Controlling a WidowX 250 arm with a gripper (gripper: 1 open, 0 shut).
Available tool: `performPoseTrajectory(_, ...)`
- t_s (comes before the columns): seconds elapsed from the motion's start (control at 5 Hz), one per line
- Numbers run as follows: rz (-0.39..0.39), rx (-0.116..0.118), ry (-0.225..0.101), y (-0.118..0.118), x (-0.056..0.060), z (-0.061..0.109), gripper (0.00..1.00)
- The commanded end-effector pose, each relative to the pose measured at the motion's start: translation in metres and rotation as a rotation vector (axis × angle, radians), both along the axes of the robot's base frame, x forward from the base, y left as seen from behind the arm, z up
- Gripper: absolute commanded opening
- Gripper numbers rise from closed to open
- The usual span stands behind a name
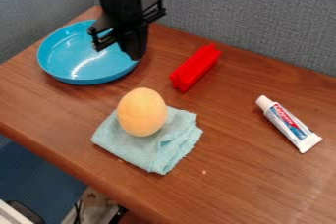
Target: Put the yellow ball on the blue plate
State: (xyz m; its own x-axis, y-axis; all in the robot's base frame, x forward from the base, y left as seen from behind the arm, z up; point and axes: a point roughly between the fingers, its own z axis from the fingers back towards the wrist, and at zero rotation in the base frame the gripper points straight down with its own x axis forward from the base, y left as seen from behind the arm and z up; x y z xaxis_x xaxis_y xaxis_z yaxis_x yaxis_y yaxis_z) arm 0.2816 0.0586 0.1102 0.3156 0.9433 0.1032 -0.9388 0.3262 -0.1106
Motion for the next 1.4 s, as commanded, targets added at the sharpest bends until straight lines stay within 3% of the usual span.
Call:
performPoseTrajectory(0.0, -0.015, 0.003, -0.040, -0.008, 0.002, 0.010, 0.00)
performPoseTrajectory(0.4, -0.039, -0.005, -0.053, -0.022, -0.011, 0.011, 0.00)
performPoseTrajectory(0.8, -0.076, 0.035, -0.059, -0.018, -0.021, -0.001, 0.00)
performPoseTrajectory(1.2, -0.131, 0.022, -0.091, -0.024, -0.020, 0.010, 0.00)
